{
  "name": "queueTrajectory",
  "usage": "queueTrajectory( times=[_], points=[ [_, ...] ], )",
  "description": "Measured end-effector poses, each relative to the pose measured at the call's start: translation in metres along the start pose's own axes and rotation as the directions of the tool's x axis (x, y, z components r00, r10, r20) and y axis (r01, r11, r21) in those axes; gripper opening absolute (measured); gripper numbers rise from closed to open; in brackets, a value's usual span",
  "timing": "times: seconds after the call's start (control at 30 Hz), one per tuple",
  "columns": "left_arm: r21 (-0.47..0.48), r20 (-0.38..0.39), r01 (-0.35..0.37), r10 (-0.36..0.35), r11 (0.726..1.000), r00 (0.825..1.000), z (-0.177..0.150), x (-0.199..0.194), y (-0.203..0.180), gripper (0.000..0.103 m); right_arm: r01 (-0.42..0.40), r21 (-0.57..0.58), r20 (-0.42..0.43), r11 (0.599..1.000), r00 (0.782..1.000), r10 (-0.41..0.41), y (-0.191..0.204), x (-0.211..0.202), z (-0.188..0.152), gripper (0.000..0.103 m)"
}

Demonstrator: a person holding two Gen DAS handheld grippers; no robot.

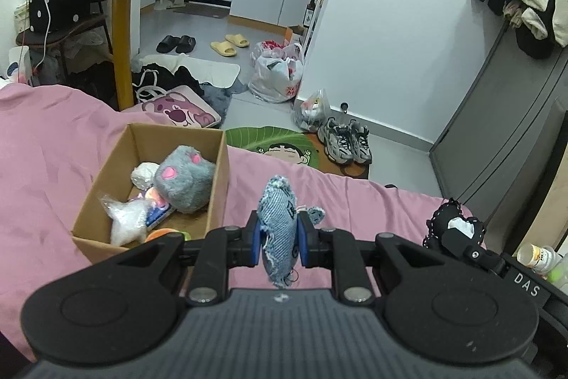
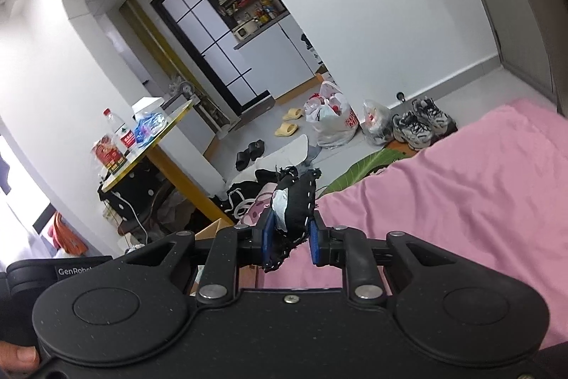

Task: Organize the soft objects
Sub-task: 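Carry the blue fish with the left tool over the box while the right tool carries the black-and-white plush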

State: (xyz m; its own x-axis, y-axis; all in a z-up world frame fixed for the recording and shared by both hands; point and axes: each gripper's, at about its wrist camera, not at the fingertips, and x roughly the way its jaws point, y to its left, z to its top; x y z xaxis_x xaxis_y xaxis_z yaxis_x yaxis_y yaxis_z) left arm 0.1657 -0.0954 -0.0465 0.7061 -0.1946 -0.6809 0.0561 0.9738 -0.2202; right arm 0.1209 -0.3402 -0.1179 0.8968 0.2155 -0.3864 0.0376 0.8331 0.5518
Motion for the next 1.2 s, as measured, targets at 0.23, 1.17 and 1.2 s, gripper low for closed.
queueTrajectory(
  times=[0.23,1.17,1.2],
  points=[
    [0.001,0.031,0.005,-0.005,1.000,1.000,-0.001,-0.019,0.009,0.019,0.013,-0.057,0.015,0.998,1.000,-0.012,0.021,-0.014,0.003,0.021],
    [-0.071,0.141,0.012,-0.002,0.997,0.990,0.032,-0.066,0.097,0.019,0.001,-0.178,0.019,0.984,1.000,0.002,0.097,-0.019,0.006,0.021],
    [-0.075,0.143,0.010,0.001,0.997,0.990,0.034,-0.066,0.101,0.019,0.001,-0.181,0.016,0.983,1.000,0.002,0.099,-0.017,0.005,0.021]
  ],
)
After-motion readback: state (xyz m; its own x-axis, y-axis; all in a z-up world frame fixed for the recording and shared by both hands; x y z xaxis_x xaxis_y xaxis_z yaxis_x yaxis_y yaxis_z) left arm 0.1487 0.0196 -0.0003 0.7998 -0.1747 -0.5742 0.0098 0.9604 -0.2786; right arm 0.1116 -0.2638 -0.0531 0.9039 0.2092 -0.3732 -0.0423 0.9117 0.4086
